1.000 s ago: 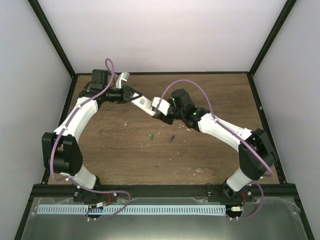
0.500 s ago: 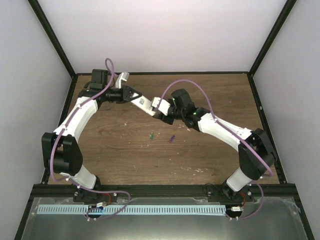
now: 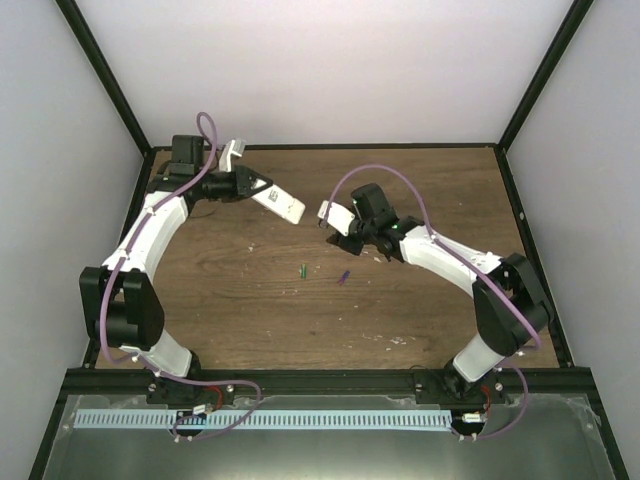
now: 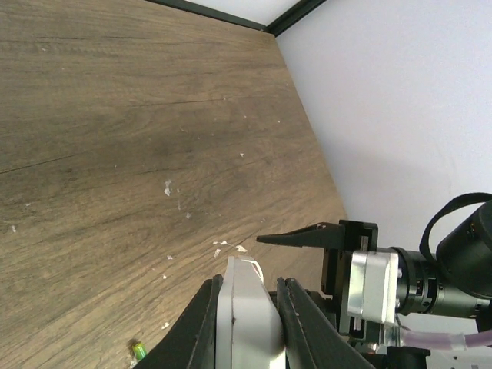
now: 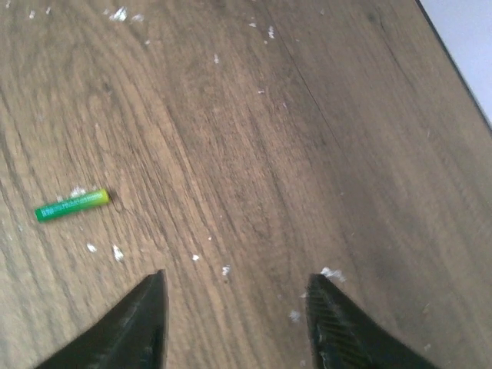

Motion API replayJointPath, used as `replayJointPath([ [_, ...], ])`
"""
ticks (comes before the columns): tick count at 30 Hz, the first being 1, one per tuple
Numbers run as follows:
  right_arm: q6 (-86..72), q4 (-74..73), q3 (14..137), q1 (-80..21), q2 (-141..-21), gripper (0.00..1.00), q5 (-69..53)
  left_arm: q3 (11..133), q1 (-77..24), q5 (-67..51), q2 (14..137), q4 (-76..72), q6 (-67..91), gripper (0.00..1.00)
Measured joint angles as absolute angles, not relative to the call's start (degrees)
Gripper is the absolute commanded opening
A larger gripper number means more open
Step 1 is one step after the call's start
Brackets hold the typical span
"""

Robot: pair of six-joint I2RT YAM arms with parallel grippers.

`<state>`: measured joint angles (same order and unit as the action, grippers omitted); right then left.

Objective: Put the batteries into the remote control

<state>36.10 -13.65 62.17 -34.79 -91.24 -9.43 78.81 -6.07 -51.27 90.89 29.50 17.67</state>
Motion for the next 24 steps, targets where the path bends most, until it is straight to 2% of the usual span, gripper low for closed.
replayJointPath([
  [4, 34.87, -13.28, 62.19, -34.79, -90.7, 0.74, -9.82, 78.56, -6.09, -51.33, 90.8, 29.45, 17.72, 0.0],
  [7, 33.58, -13.3, 62.46, -34.79, -89.93, 0.78, -11.38, 77.91, -6.09, -51.64, 90.56, 29.15, 17.8, 0.0],
  [24, 31.64, -11.97, 71.42, -38.48, -93.84, 0.83, -19.03, 76.64, -6.09, -52.07, 89.97, 28.32, 18.48, 0.0],
])
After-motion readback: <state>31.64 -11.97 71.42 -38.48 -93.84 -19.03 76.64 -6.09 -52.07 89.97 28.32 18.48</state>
